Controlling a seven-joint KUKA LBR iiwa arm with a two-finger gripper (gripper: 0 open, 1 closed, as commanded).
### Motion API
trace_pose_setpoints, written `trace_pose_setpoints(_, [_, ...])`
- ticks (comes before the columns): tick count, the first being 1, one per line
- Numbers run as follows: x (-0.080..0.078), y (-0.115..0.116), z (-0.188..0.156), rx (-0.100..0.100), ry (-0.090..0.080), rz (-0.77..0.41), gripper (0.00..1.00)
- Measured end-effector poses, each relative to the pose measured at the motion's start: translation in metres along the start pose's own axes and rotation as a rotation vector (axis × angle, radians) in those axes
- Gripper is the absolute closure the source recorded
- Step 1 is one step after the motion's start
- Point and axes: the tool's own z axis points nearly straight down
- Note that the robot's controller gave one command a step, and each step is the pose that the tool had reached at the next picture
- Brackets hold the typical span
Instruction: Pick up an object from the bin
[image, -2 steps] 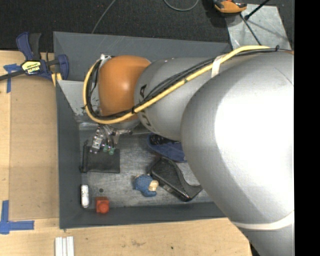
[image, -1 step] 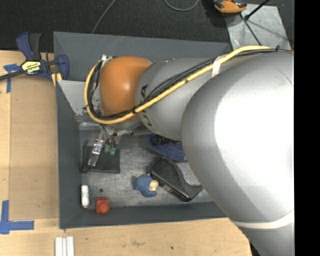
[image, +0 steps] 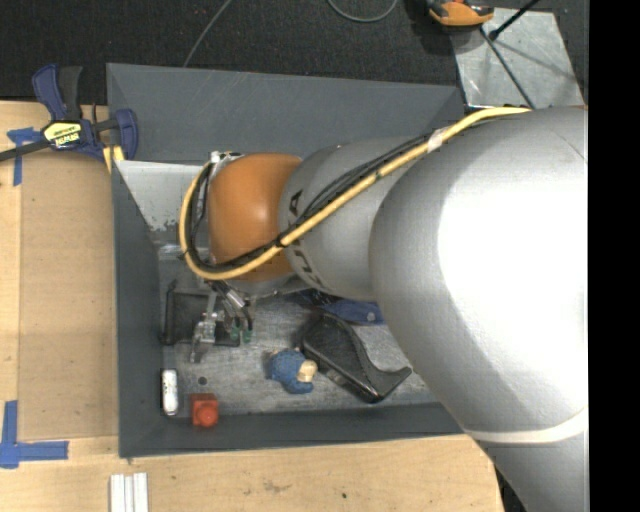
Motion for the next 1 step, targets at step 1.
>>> trace_pose_setpoints(1, [-0.0040, 0.0010, -0.0040, -0.006, -0.012, 0.003, 1.00])
